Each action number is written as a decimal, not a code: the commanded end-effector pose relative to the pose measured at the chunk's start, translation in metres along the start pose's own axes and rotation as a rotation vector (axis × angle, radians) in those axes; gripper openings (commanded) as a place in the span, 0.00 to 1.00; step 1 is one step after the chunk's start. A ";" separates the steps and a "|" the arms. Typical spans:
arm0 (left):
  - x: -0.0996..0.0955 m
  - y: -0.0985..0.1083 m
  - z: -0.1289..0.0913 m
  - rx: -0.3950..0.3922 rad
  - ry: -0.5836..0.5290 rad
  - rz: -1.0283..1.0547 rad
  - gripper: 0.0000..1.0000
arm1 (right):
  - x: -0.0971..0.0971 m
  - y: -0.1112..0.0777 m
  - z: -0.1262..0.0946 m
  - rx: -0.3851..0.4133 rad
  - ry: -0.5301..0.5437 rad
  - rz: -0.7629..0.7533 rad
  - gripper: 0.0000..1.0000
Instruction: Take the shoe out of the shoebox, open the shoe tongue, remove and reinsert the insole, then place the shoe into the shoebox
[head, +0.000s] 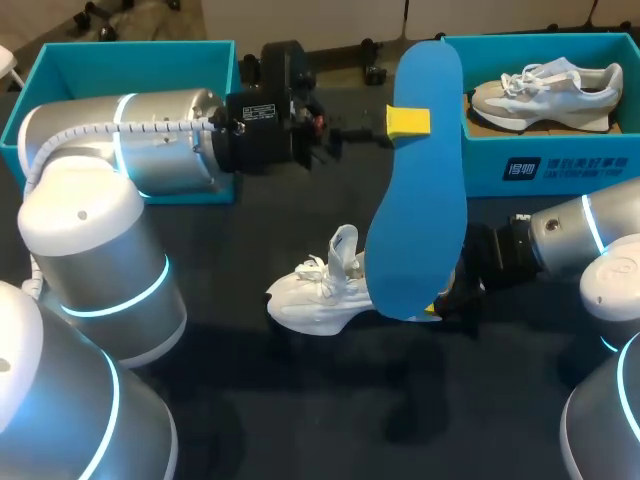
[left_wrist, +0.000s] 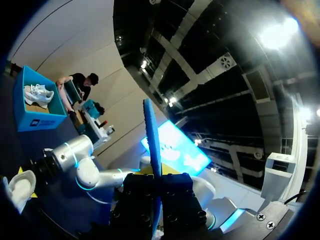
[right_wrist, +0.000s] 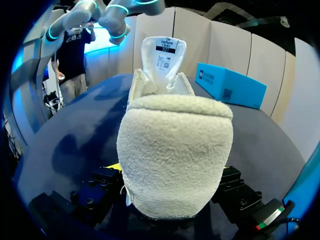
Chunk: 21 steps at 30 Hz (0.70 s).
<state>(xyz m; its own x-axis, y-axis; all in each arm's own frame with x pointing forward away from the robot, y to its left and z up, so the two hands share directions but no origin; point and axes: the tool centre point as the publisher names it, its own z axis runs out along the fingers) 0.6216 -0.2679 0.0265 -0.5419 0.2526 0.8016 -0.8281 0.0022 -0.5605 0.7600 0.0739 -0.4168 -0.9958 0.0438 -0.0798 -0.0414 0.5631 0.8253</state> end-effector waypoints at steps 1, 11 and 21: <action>-0.003 0.000 0.001 0.003 -0.002 0.007 0.00 | 0.001 0.001 0.001 0.003 -0.002 0.000 0.00; -0.014 -0.002 -0.001 0.015 -0.022 0.025 0.00 | 0.001 0.001 0.001 0.003 -0.002 0.000 0.00; -0.005 -0.010 0.000 -0.019 -0.065 0.081 0.00 | 0.001 0.001 0.001 0.003 -0.002 0.000 0.00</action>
<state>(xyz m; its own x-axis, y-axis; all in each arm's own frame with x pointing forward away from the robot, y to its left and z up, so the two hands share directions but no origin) 0.6289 -0.2678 0.0257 -0.6183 0.1916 0.7622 -0.7774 -0.0065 -0.6290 0.7600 0.0740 -0.4168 -0.9958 0.0438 -0.0798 -0.0414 0.5631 0.8253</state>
